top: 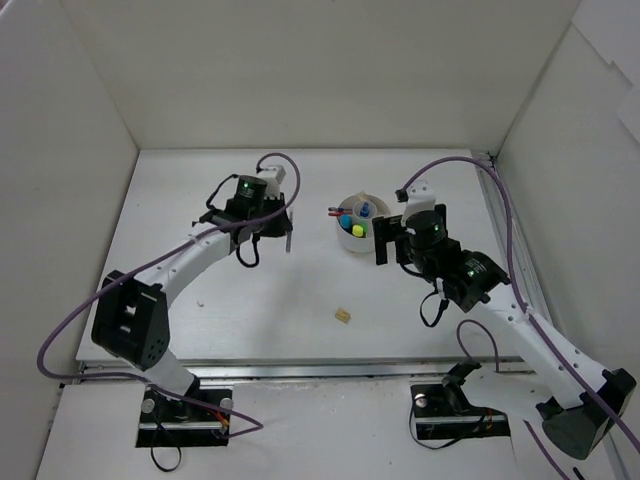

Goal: Sort the stationery into containers
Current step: Pick up the pen from the center of the board.

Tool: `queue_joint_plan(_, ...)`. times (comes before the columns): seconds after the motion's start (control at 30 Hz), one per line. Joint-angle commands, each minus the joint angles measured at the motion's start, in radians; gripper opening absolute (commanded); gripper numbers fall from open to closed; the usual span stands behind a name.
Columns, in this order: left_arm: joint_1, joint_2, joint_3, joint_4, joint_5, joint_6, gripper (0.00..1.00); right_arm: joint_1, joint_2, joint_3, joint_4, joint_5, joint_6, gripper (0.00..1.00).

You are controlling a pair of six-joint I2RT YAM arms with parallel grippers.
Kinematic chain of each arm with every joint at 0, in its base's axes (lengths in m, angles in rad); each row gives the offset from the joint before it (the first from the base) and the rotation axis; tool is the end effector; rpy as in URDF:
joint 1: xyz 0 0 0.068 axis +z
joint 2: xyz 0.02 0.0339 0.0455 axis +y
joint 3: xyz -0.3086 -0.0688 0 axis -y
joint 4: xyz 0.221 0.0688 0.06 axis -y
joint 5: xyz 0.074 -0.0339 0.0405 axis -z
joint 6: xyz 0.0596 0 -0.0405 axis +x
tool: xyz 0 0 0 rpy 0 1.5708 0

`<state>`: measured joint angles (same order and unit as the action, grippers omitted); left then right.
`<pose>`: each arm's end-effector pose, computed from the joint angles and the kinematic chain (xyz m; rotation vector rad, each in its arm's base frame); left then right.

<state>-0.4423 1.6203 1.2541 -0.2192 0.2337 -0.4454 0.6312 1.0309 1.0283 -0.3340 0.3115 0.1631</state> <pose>0.3313 -0.1722 0.3257 0.1373 2.2345 -0.7520 0.1770 0.1068 0.3945 -0.2330 1.8836 0.2445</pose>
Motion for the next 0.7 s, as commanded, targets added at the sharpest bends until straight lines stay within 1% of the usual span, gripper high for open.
queue_joint_plan(0.0,-0.091,-0.103,-0.092,0.119,0.156,0.305,0.0,0.015,-0.017,-0.014,0.157,-0.178,0.004,0.98)
queue_joint_plan(0.03,-0.108,-0.149,-0.113,0.126,0.173,0.339,0.0,0.016,-0.029,-0.023,0.185,-0.242,0.013,0.98)
queue_joint_plan(0.07,-0.125,-0.17,-0.13,0.139,0.187,0.371,0.0,0.016,-0.035,-0.045,0.211,-0.277,0.035,0.98)
queue_joint_plan(0.1,-0.14,-0.189,-0.16,0.145,0.203,0.413,0.0,0.016,-0.04,-0.057,0.274,-0.304,0.047,0.98)
queue_joint_plan(0.13,-0.166,-0.215,-0.171,0.15,0.219,0.433,0.0,0.016,-0.046,-0.069,0.309,-0.383,0.061,0.98)
queue_joint_plan(0.17,-0.176,-0.226,-0.179,0.156,0.229,0.444,0.0,0.016,-0.051,-0.098,0.328,-0.408,0.093,0.98)
queue_joint_plan(0.2,-0.185,-0.234,-0.189,0.156,0.231,0.445,0.0,0.018,-0.054,-0.109,0.407,-0.429,0.107,0.98)
queue_joint_plan(0.23,-0.199,-0.249,-0.191,0.158,0.233,0.445,0.0,0.019,-0.046,-0.131,0.435,-0.451,0.145,0.98)
queue_joint_plan(0.3,-0.199,-0.27,-0.202,0.165,0.23,0.445,0.0,0.018,-0.038,-0.142,0.463,-0.445,0.174,0.98)
queue_joint_plan(0.37,-0.211,-0.284,-0.209,0.175,0.224,0.444,0.0,0.019,-0.025,-0.152,0.464,-0.408,0.205,0.98)
queue_joint_plan(0.47,-0.234,-0.316,-0.226,0.195,0.213,0.435,0.0,0.018,0.003,-0.177,0.498,-0.408,0.266,0.98)
queue_joint_plan(0.53,-0.243,-0.333,-0.242,0.211,0.21,0.43,0.0,0.025,0.029,-0.2,0.571,-0.434,0.327,0.97)
queue_joint_plan(0.57,-0.254,-0.336,-0.242,0.211,0.204,0.429,0.0,0.027,0.04,-0.208,0.634,-0.44,0.348,0.97)
queue_joint_plan(0.63,-0.254,-0.338,-0.24,0.211,0.204,0.421,0.0,0.045,0.07,-0.223,0.688,-0.425,0.389,0.97)
queue_joint_plan(0.67,-0.254,-0.342,-0.24,0.211,0.182,0.412,0.0,0.051,0.078,-0.226,0.726,-0.413,0.391,0.97)
